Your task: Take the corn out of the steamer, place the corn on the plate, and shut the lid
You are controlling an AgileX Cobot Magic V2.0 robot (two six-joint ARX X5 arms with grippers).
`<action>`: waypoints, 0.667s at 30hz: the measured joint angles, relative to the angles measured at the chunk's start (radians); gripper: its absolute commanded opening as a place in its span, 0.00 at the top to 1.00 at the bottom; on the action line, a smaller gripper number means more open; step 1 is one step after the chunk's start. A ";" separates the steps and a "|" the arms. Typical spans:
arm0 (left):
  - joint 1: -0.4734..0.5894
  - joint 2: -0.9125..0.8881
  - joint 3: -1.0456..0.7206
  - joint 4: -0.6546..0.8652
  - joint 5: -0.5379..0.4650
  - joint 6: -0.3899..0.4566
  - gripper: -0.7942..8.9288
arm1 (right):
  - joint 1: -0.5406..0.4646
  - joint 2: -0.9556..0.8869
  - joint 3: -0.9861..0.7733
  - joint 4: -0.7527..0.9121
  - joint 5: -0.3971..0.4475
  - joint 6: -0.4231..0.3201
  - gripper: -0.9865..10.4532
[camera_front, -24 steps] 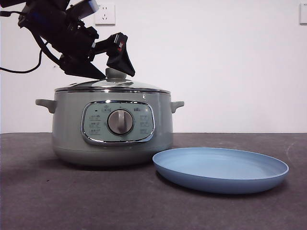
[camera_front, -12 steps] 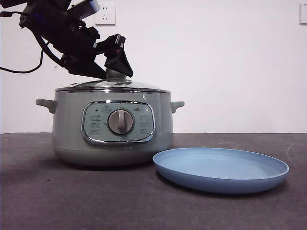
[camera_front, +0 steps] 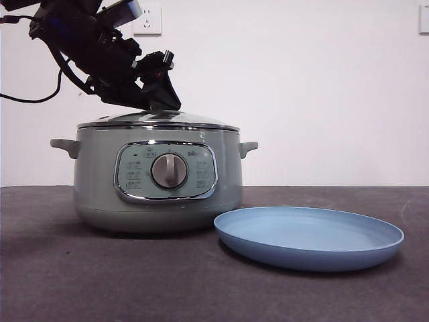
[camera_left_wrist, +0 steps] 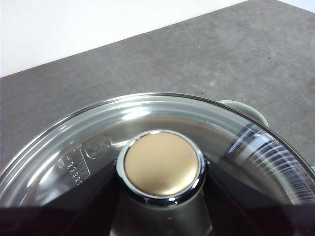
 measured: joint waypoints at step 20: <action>-0.003 0.010 0.172 -0.154 0.035 -0.008 0.93 | 0.000 0.000 0.000 -0.001 0.000 0.000 0.42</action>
